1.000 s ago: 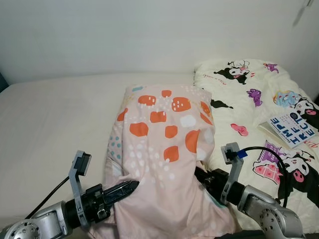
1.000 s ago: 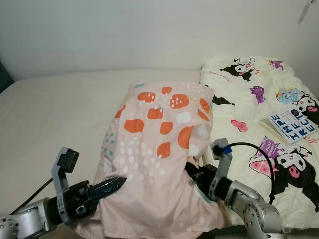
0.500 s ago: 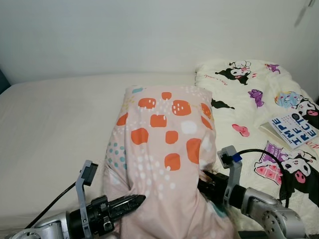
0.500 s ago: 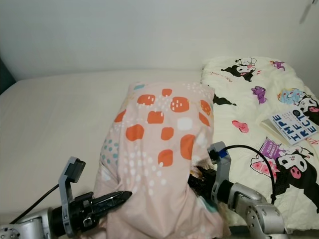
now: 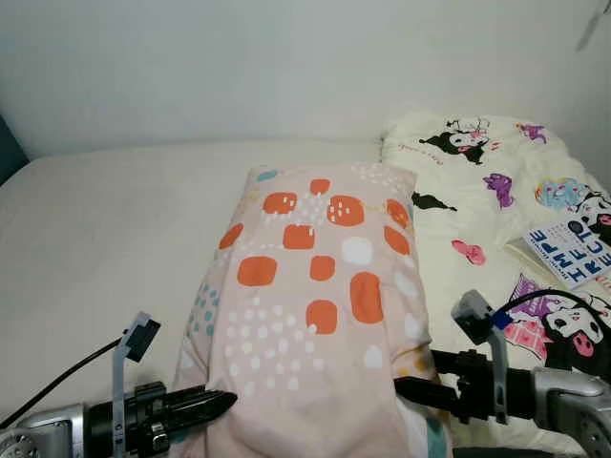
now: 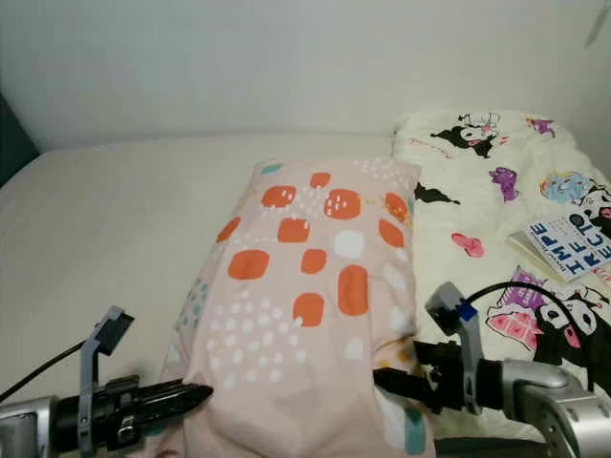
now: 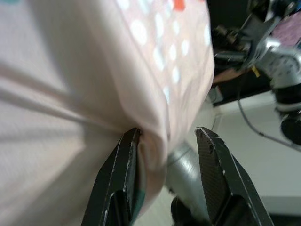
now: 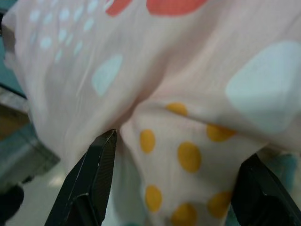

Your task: Clean up the room

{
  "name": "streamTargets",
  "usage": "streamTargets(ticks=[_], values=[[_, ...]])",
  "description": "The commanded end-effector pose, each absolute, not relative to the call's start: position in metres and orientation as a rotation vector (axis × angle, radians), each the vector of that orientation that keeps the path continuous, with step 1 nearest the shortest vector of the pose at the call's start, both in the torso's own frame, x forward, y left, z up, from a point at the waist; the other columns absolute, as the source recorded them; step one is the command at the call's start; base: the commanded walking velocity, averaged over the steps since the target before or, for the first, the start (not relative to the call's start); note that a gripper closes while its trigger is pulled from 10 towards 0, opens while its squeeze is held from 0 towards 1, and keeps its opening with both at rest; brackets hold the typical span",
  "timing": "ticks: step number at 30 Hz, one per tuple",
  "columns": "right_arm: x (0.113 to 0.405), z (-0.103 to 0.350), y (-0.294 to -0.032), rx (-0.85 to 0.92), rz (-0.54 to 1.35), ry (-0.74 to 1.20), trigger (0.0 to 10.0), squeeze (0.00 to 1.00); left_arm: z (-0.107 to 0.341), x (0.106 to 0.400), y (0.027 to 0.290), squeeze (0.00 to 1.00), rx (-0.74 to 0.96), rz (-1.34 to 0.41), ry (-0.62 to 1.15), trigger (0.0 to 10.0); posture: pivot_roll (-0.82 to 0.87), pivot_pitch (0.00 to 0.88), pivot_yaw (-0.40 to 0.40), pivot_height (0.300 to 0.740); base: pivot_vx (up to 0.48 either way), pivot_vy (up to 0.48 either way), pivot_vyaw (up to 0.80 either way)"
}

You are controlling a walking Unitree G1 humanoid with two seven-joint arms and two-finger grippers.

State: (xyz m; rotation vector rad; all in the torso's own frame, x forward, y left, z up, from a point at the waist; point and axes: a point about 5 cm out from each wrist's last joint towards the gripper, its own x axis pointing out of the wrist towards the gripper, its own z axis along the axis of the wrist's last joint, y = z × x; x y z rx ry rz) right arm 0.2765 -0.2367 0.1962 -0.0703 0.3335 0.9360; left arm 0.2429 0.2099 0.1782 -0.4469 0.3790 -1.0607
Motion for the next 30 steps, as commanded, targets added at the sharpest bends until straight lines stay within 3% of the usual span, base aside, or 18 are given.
streamTargets(ticks=[1, 6, 9, 14, 16, 19, 20, 23, 26, 27, 28, 29, 30], values=[[0.271, 0.197, -0.243, -0.095, 0.944, 0.338, 10.0, 0.0, 0.173, 0.237, 0.216, 0.0, -0.431, -1.062, 0.421, 10.0, 0.03, 0.352, 0.012, 0.567, 0.0, 0.0, 0.0], [0.273, 0.198, -0.274, -0.196, 0.8, 0.38, 10.0, 0.0, 0.166, 0.236, 0.23, 0.0, -0.344, -1.01, 0.459, 10.0, 0.03, 0.352, 0.013, 0.567, 0.0, 0.0, 0.0], [0.295, 0.206, -0.307, -0.26, 0.496, 0.335, 10.0, 0.0, 0.164, 0.251, 0.245, 0.0, -0.316, -0.879, 0.407, 10.0, 0.03, 0.35, 0.015, 0.567, 0.0, 0.0, 0.0], [0.304, 0.222, -0.33, -0.273, 0.304, 0.265, 10.0, 0.0, 0.165, 0.265, 0.263, 0.0, -0.285, -0.769, 0.357, 10.0, 0.03, 0.349, 0.015, 0.567, 0.0, 0.0, 0.0], [0.312, 0.239, -0.344, -0.258, 0.141, 0.158, 10.0, 0.0, 0.17, 0.283, 0.28, 0.0, -0.259, -0.618, 0.282, 10.0, 0.03, 0.348, 0.015, 0.567, 0.0, 0.0, 0.0], [0.316, 0.245, -0.348, -0.23, 0.071, 0.103, 10.0, 0.0, 0.172, 0.292, 0.289, 0.0, -0.246, -0.532, 0.243, 10.0, 0.03, 0.347, 0.015, 0.567, 0.0, 0.0, 0.0], [0.324, 0.249, -0.349, -0.134, -0.026, 0.008, 10.0, 0.0, 0.18, 0.313, 0.305, 0.0, -0.255, -0.318, 0.141, 10.0, 0.03, 0.348, 0.015, 0.567, 0.0, 0.0, 0.0], [0.336, 0.24, -0.338, -0.013, -0.053, -0.043, 10.0, 0.0, 0.184, 0.332, 0.309, 0.0, -0.302, -0.166, 0.076, 10.0, 0.03, 0.349, 0.018, 0.567, 0.0, 0.0, 0.0], [0.347, 0.227, -0.324, 0.109, -0.046, -0.053, 10.0, 0.0, 0.183, 0.343, 0.301, 0.0, -0.374, -0.147, 0.064, 10.0, 0.02, 0.349, 0.017, 0.567, 0.0, 0.0, 0.0], [0.354, 0.216, -0.313, 0.19, -0.021, -0.041, 10.0, 0.0, 0.182, 0.349, 0.289, 0.39, -0.43, -0.188, 0.058, 10.0, 0.02, 0.35, 0.018, 0.567, 0.0, 0.0, 0.0], [0.354, 0.216, -0.313, 0.19, -0.021, -0.041, 10.0, 0.0, 0.182, 0.349, 0.289, 0.39, -0.43, -0.188, 0.058, 10.0, 0.02, 0.35, 0.018, 0.567, 0.0, 0.0, 0.0], [0.363, 0.2, -0.297, 0.267, -0.008, -0.017, 10.0, 0.95, 0.179, 0.357, 0.273, 0.84, -0.503, -0.246, 0.061, 10.0, 0.02, 0.35, 0.018, 0.567, 0.0, 0.0, 0.0], [0.363, 0.2, -0.297, 0.267, -0.008, -0.017, 10.0, 0.95, 0.179, 0.357, 0.273, 0.84, -0.503, -0.246, 0.061, 10.0, 0.02, 0.35, 0.018, 0.567, 0.0, 0.0, 0.0]])
